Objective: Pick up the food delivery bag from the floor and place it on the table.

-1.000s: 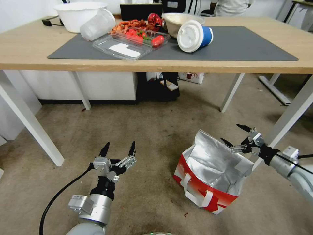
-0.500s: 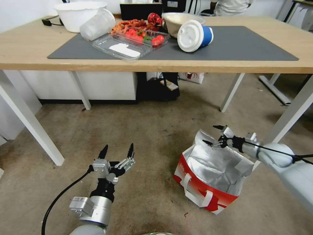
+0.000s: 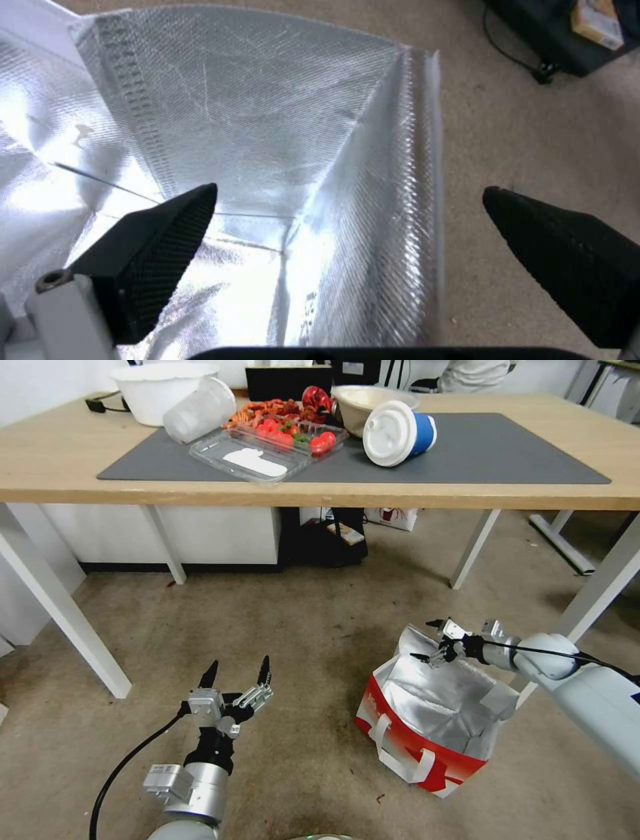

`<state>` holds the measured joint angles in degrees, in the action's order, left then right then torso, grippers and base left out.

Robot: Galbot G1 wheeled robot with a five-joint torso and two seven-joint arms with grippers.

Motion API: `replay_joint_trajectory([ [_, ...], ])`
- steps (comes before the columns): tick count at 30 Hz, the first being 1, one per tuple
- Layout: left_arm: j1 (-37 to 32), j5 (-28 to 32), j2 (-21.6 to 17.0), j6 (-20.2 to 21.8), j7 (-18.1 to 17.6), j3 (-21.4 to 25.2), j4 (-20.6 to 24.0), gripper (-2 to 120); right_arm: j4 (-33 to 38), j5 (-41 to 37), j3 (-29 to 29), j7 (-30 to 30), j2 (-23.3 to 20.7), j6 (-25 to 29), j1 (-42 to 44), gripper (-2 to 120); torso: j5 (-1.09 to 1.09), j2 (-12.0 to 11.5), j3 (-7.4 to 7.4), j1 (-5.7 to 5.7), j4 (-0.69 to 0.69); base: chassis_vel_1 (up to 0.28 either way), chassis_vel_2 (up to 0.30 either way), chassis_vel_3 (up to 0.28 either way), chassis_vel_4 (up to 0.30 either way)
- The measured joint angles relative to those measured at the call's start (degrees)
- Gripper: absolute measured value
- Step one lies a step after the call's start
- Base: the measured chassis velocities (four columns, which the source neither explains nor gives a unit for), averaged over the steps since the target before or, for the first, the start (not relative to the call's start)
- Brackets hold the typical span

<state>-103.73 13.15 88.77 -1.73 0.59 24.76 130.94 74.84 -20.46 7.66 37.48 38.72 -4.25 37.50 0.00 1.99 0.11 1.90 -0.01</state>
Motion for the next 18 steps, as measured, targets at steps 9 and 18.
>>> replay_joint_trajectory([
  [9, -0.14, 0.0, 0.29, -0.52, -0.12, 0.35, 0.34, 100, -1.4, 1.44, 1.28, 1.45, 0.73, -1.35, -1.18, 74, 0.0, 0.0, 0.01, 0.0, 0.01, 0.0, 0.0, 0.0, 0.0],
  [18, -0.14, 0.01, 0.09, -0.84, -0.45, 0.4, 0.34, 100, -1.72, 1.86, 0.41, 1.35, 0.57, -1.21, -0.03, 45, 0.0, 0.0, 0.01, 0.0, 0.0, 0.0, 0.0, 0.0, 0.0],
])
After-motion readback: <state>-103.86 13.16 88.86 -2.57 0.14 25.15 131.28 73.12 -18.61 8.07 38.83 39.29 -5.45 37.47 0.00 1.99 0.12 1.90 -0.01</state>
